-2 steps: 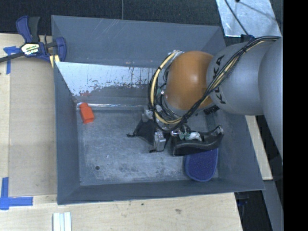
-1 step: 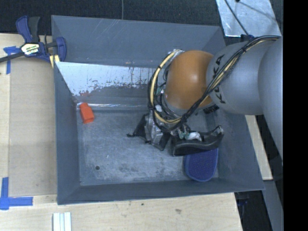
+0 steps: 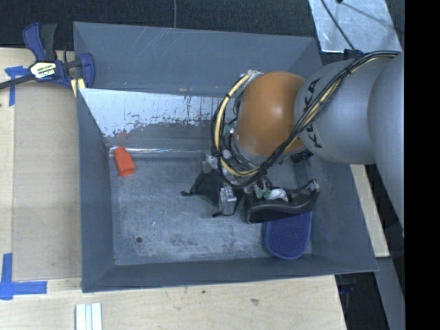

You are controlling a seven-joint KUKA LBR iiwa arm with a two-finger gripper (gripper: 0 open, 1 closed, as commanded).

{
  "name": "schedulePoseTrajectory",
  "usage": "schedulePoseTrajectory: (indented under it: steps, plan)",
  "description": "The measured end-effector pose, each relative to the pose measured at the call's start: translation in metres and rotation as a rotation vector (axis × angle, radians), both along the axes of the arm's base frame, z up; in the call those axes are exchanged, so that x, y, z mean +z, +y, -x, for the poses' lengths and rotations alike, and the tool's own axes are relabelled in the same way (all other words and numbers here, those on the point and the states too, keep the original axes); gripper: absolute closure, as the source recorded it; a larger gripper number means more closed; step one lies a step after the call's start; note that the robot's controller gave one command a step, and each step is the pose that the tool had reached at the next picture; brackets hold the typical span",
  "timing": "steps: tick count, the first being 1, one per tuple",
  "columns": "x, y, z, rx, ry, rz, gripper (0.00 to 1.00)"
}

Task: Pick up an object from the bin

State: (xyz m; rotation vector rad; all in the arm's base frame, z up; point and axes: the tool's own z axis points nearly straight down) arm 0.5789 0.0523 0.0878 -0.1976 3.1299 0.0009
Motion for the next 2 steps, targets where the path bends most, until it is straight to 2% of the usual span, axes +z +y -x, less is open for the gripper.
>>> schedulePoseTrajectory:
  steps: [1, 2]
  plan:
    - [0.0, 0.0, 0.0, -0.001, 0.0, 0.0, 1.0]
    - [0.0, 0.0, 0.0, 0.0, 0.0, 0.0, 0.0]
